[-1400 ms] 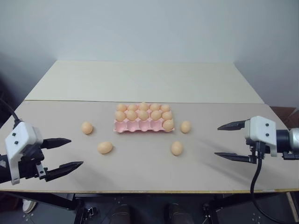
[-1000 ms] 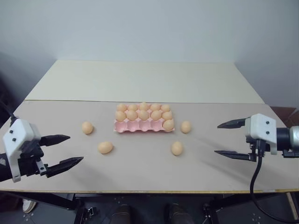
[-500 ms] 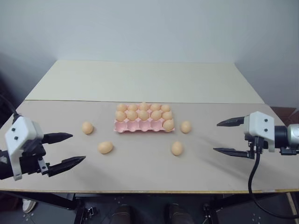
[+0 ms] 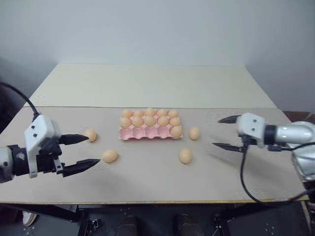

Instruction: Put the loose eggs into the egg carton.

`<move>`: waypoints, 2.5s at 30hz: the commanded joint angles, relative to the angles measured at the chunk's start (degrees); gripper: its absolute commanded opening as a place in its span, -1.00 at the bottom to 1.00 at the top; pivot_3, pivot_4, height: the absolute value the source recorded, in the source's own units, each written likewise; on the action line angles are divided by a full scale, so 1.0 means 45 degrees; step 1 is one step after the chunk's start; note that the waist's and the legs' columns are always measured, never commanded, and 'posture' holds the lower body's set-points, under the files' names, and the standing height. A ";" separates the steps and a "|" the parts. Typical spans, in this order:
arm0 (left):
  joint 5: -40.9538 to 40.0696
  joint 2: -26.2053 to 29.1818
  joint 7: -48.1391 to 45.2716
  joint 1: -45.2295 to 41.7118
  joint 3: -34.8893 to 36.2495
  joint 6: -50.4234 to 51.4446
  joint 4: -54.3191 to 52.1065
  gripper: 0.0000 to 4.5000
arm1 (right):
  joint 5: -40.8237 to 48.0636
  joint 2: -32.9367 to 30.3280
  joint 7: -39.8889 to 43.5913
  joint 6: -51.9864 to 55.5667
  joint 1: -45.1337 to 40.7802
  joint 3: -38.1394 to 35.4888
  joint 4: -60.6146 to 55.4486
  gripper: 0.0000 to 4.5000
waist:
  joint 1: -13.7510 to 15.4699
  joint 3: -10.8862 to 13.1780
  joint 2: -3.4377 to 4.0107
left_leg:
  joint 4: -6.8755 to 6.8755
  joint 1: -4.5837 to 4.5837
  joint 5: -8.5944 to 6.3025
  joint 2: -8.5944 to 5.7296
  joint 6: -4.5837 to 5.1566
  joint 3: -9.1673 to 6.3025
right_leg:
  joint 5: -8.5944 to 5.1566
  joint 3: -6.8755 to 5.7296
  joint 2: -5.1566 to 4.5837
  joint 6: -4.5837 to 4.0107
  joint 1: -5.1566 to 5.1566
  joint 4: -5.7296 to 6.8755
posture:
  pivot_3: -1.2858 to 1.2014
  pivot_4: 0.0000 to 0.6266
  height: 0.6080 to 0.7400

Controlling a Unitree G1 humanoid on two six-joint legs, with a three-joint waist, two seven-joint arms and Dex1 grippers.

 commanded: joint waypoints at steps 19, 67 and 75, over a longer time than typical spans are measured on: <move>0.0180 -0.0419 -0.0011 0.0123 -0.0595 -0.0646 -0.0312 0.98 | -0.2936 0.3147 -0.1768 -0.2458 -0.3419 0.2292 0.5588 1.00 | -0.0157 0.0001 0.0001 | 0.0000 0.0005 0.0001 -0.0003 0.0001 -0.0003 | 0.0025 0.0010 0.0006 0.0027 0.0003 0.0011 | 0.03 -0.52 1.00; 0.0470 -0.0642 0.0447 0.0650 -0.0393 -0.0590 -0.0908 1.00 | -0.2327 0.3148 -0.1743 -0.0886 -0.3850 0.1414 0.3081 0.20 | -0.0188 0.0003 0.0004 | -0.0003 0.0017 0.0000 0.0010 0.0001 0.0003 | 0.0028 0.0025 0.0022 0.0026 0.0000 0.0015 | 0.03 -0.52 1.00; 0.0525 -0.0264 0.0034 0.0556 -0.0555 -0.0652 -0.0488 1.00 | -0.2396 0.4685 -0.2319 0.0184 -0.4101 0.2025 0.1846 0.20 | -0.0173 0.0003 0.0004 | -0.0003 0.0013 0.0000 0.0009 0.0000 0.0004 | 0.0028 0.0020 0.0019 0.0024 -0.0002 0.0013 | 0.03 -0.52 1.00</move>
